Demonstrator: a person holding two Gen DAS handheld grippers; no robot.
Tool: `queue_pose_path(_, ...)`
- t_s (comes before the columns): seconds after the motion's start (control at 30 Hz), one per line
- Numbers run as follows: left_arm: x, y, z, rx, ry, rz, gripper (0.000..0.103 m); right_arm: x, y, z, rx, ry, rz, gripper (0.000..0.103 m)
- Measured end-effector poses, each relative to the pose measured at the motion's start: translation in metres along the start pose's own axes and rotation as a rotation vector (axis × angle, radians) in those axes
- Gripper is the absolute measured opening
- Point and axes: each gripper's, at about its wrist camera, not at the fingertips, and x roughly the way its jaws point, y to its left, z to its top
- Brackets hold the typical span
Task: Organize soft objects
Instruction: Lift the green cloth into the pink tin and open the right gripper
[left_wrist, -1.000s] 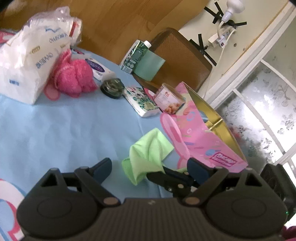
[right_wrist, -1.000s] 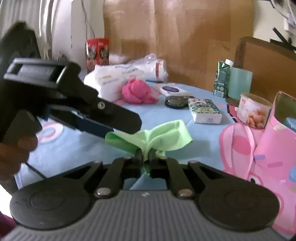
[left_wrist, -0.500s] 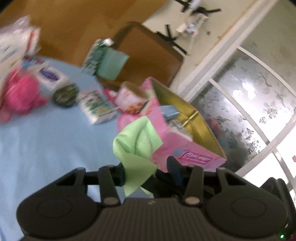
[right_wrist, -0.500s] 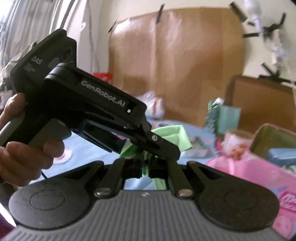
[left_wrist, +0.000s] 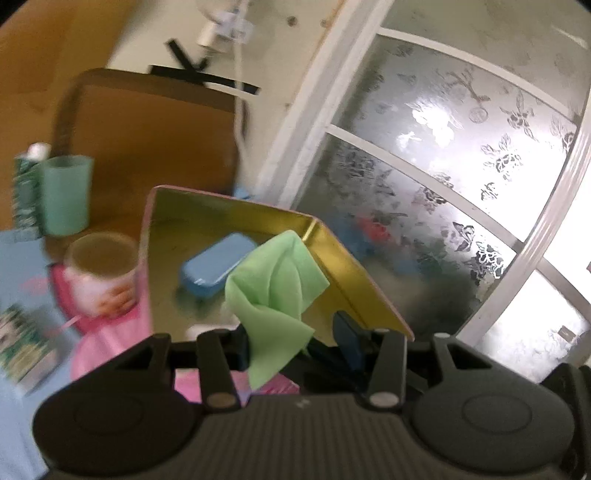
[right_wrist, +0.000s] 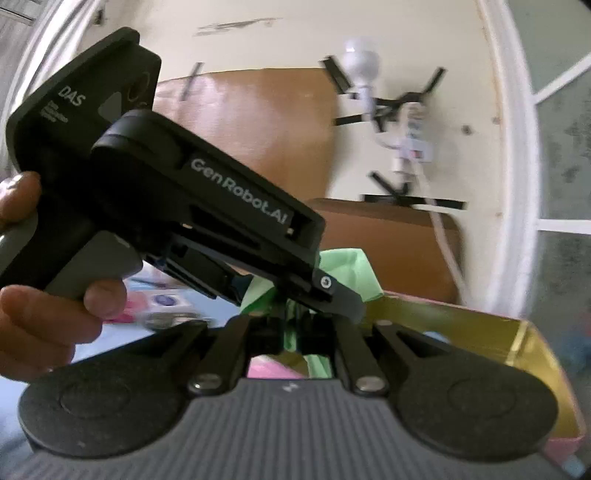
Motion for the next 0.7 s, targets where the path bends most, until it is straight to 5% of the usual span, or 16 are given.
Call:
queue_pose_path(0.13, 0.034, -0.011, 0.01, 0.023, 0.015, -0.008, 0.045, 0.007, -0.025, -0.007, 0.002, 0.009, -0.07, 0.008)
queue_pose_path(0.27, 0.056, -0.014, 0.01, 0.038, 0.021, 0.065, 0.065, 0.024, -0.046, -0.019, 0.013, 0.08, -0.162, 0.01)
queue_pose_path(0.3, 0.058, -0.013, 0.008, 0.042, 0.021, 0.084, 0.07, 0.032, -0.054, -0.023, 0.025, 0.128, -0.19, 0.013)
queue_pose_path(0.37, 0.055, -0.01, 0.003, 0.044, 0.014, 0.101, 0.077, 0.044, -0.068, -0.032, 0.077, 0.226, -0.223, 0.036)
queue_pose_path(0.43, 0.046, -0.006, -0.001, 0.048, -0.001, 0.111, 0.081, 0.038, -0.08, -0.038, 0.167, 0.213, -0.261, 0.061)
queue_pose_path(0.7, -0.018, 0.018, -0.012, 0.011, -0.113, 0.136, 0.09, 0.009, -0.075, -0.031, 0.271, 0.091, -0.289, 0.069)
